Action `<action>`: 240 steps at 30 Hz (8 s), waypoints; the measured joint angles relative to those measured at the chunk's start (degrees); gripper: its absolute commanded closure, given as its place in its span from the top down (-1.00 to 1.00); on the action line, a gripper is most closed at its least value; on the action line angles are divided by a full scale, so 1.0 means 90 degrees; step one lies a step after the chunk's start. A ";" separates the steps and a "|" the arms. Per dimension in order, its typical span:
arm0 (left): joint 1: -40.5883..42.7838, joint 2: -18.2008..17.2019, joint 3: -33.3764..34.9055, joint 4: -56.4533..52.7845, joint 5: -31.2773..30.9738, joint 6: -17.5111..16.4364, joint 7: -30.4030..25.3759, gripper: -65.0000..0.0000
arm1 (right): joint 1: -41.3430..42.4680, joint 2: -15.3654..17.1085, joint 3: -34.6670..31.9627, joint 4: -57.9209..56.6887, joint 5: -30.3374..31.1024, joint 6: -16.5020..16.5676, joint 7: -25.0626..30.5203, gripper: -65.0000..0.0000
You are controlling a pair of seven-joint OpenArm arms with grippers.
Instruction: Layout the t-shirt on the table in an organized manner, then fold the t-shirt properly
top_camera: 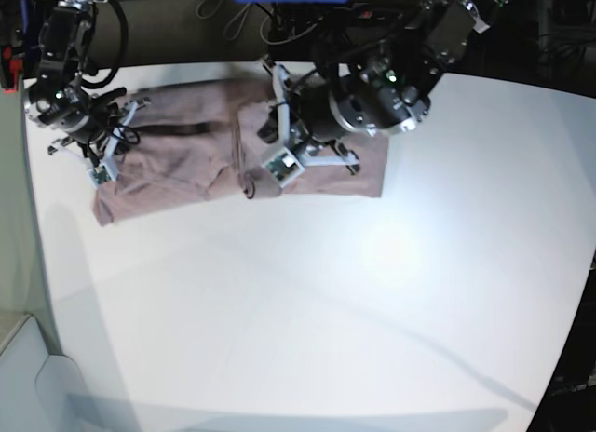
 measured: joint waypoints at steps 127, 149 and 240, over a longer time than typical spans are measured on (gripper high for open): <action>0.0993 0.0085 -0.5178 -0.0602 -0.1154 -0.0002 0.0044 0.47 | 0.0631 0.0104 0.2273 -0.0012 -0.0267 0.0068 -0.1326 0.26; 0.0998 0.0066 -0.5178 -0.0602 -0.1156 -0.0002 0.0046 0.47 | 0.0787 0.0090 0.2331 -0.1098 0.0015 0.0041 -0.0510 0.24; 0.0279 0.0729 -0.4233 -0.2790 -0.1122 0.0019 -0.0068 -0.99 | 0.0372 0.0189 0.1991 -0.0568 -0.0102 0.0092 -0.0648 0.09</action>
